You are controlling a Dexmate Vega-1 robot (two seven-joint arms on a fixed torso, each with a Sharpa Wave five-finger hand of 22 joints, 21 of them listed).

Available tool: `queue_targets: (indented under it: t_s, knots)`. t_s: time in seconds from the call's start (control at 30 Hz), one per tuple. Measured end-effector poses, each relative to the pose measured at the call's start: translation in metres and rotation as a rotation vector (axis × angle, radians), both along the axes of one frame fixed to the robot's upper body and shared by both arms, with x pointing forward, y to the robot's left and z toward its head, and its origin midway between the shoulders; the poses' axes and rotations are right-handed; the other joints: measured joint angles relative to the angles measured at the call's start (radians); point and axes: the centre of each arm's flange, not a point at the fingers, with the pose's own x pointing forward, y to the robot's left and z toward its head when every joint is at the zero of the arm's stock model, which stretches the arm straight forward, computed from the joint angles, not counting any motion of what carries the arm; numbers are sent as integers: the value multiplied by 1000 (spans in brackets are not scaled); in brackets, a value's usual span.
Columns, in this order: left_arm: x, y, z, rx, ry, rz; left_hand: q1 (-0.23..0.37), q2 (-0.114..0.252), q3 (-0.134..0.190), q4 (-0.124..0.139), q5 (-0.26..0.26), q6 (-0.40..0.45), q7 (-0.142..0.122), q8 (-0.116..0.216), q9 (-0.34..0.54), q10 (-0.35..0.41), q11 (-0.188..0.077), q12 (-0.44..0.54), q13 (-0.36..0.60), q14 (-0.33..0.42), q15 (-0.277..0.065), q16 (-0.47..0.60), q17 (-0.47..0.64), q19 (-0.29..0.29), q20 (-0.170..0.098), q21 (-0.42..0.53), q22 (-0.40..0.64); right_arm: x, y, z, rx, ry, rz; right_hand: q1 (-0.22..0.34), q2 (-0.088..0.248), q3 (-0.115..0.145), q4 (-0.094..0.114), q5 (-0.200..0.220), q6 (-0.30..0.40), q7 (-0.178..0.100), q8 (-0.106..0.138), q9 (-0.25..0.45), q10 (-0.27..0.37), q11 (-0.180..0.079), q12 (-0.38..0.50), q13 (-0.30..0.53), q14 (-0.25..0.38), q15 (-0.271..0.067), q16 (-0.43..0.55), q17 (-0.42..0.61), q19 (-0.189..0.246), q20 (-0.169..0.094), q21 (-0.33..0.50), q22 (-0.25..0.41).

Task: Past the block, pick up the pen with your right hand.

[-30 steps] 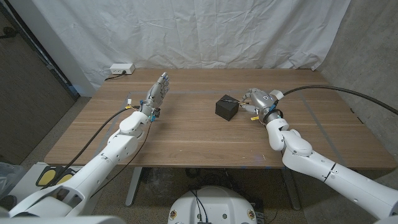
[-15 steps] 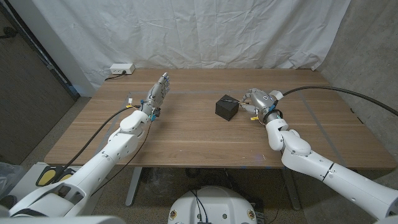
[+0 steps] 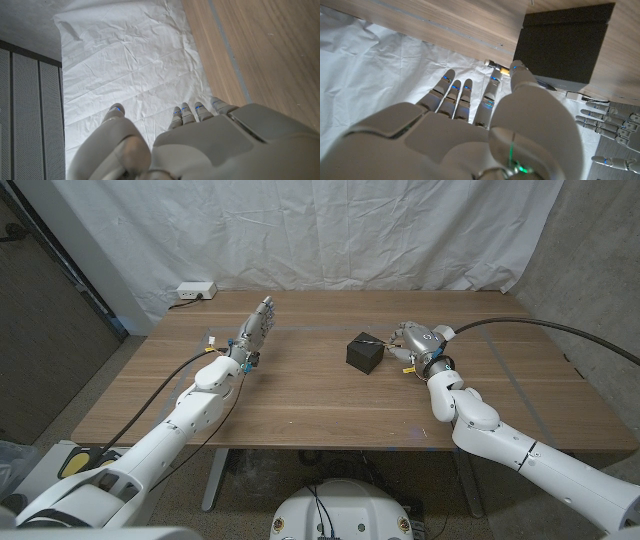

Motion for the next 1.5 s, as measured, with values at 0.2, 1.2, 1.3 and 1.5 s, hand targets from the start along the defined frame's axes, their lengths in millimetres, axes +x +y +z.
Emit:
queue_targets:
  t_s: [0.2,1.2,1.3,1.5]
  knots:
    - [1,-1,0,1,2,-2,4,4,-4,-4,0,0,0,0,0,0,0,0,0,0,0,0,0,-3,3,0,0,-2,0,-1,-4,0,-2,3,3,0,0,0,0,0,4,5,0,0,0,0,0,0,0,0,4,4,0,0]
    - [6,-3,-1,4,14,-8,4,4,-4,-4,0,0,0,0,0,0,0,0,0,0,0,0,0,-3,3,0,0,-3,-3,-4,-4,-9,1,13,3,0,0,0,15,-7,30,27,36,-11,0,0,25,-4,4,5,11,4,-10,0]
    - [7,-4,-2,5,17,-9,4,4,-6,-3,0,0,0,0,0,0,0,0,0,0,0,0,0,-4,3,0,0,-3,-4,-5,-4,-10,1,13,3,-3,-3,0,15,-7,30,28,36,-11,0,0,25,-4,4,5,20,5,-10,0]
    - [8,-5,-2,7,18,-11,4,4,-9,0,0,0,0,0,0,0,0,0,0,0,0,0,0,-9,-2,0,0,-3,-3,-4,-4,-12,2,13,3,-7,1,0,15,-7,34,32,36,-11,0,0,25,-4,4,5,23,2,-10,0]
